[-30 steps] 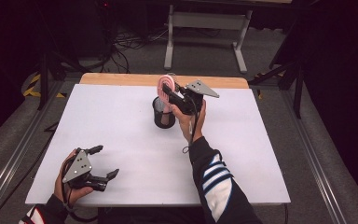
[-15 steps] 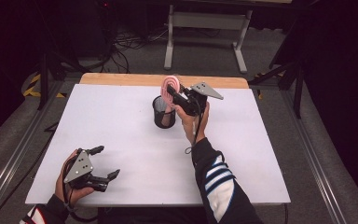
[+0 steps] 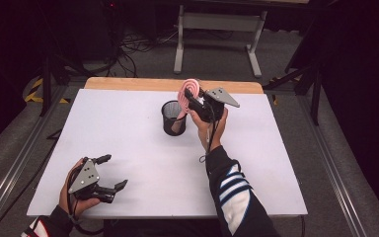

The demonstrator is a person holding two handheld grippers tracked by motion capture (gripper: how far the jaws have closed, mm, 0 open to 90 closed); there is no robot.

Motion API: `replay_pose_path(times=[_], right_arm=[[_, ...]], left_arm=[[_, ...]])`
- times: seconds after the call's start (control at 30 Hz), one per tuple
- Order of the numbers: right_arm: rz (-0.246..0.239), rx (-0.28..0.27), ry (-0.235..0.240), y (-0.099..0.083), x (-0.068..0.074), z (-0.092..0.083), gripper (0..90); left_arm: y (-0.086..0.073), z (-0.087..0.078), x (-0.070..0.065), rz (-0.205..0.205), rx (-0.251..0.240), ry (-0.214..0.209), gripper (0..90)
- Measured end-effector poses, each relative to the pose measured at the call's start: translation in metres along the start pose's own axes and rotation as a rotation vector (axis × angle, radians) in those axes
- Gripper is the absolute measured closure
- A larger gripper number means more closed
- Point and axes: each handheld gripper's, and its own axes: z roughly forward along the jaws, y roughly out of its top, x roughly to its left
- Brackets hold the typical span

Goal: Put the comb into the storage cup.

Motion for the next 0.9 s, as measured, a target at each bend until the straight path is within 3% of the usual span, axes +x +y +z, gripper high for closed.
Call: replay_pose_path(times=[0.53,0.9], right_arm=[[-0.061,0.025,-0.047,0.0006,-0.0016,0.0014,54.2],[-0.061,0.011,-0.057,0.0042,-0.0060,-0.0020,51.3]], left_arm=[[-0.0003,0.0004,0.0005,-0.002,0.001,-0.003,5.2],[-0.0002,0.0022,-0.0001,-0.003,0.007,-0.004,5.3]])
